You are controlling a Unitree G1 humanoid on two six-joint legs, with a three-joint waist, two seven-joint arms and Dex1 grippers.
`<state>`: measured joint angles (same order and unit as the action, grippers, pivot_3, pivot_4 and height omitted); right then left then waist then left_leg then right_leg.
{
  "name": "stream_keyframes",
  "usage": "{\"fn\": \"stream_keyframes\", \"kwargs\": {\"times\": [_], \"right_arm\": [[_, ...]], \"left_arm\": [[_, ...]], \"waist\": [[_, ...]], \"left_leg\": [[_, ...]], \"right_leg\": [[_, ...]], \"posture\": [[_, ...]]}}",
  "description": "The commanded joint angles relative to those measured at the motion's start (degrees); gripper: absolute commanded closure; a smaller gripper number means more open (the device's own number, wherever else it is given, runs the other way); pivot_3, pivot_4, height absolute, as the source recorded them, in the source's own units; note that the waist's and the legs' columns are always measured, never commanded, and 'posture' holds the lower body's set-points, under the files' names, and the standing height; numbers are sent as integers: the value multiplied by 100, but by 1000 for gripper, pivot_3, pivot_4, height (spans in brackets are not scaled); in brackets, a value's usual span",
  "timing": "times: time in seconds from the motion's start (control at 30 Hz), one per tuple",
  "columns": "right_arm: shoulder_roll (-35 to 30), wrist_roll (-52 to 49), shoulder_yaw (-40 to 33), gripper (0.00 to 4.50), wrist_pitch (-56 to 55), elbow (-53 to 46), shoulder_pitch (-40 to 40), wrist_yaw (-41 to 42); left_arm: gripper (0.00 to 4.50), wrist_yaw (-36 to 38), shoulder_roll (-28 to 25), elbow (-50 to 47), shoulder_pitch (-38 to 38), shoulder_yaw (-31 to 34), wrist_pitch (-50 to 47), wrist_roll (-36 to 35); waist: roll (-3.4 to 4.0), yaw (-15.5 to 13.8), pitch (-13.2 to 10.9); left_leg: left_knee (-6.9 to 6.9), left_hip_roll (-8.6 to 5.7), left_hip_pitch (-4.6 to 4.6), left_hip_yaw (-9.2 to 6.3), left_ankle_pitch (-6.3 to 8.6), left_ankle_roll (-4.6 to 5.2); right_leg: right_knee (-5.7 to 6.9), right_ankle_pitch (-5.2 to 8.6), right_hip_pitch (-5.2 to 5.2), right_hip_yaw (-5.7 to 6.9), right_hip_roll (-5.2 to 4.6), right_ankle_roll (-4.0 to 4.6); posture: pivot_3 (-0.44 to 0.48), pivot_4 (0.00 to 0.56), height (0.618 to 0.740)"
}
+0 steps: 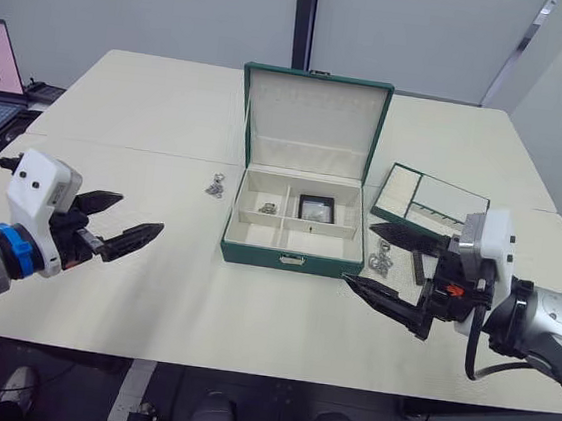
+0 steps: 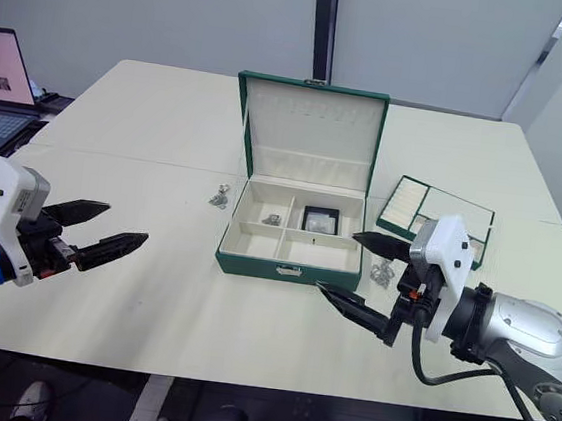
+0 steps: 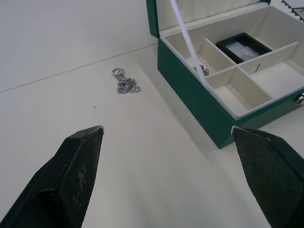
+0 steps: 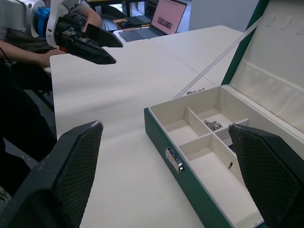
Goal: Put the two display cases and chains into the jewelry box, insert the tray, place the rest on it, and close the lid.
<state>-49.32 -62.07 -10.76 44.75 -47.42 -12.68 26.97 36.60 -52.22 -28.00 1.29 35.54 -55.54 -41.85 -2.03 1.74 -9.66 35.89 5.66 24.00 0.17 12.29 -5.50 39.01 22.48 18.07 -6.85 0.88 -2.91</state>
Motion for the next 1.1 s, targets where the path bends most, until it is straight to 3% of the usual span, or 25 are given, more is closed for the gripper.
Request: {"fn": "stream_keyframes", "kwargs": {"times": [0.03,0.17,0.37,0.6,1.1], "right_arm": [[-21,-69,-27,0,-47,-42,-166,-30],[-50,-70,-5,0,-23,-5,-240,-17],[-96,-59,84,0,85,139,-557,-15],[-112,-76,80,0,237,229,-771,-65],[-88,-97,106,0,355,248,-918,-167]], "left_arm": [[25,-492,123,403,492,-267,-157,101],[25,-1477,642,551,1064,-991,-28,718],[25,-2361,1304,1148,1880,-1888,277,1617],[25,-2654,1743,2170,2598,-2590,719,2379],[25,-2566,2618,4482,3752,-3198,1956,3279]], "waist": [[0,-6,0],[-2,-26,1],[-3,-26,1],[-3,-31,2],[-3,-51,2]], "left_leg": [[1,0,0,0,0,0],[5,-7,3,1,0,0],[8,-2,3,-2,-3,-5],[7,-3,4,3,-9,-15],[10,-5,5,5,-12,-19]], "right_leg": [[0,0,-1,0,0,0],[-2,0,-6,-1,-4,0],[2,-1,-9,3,0,0],[-2,-1,-10,0,0,0],[-1,-2,-14,2,-1,-1]], "posture": [[0,150,740],[0,150,740],[0,150,740],[0,150,740],[0,150,740]]}}
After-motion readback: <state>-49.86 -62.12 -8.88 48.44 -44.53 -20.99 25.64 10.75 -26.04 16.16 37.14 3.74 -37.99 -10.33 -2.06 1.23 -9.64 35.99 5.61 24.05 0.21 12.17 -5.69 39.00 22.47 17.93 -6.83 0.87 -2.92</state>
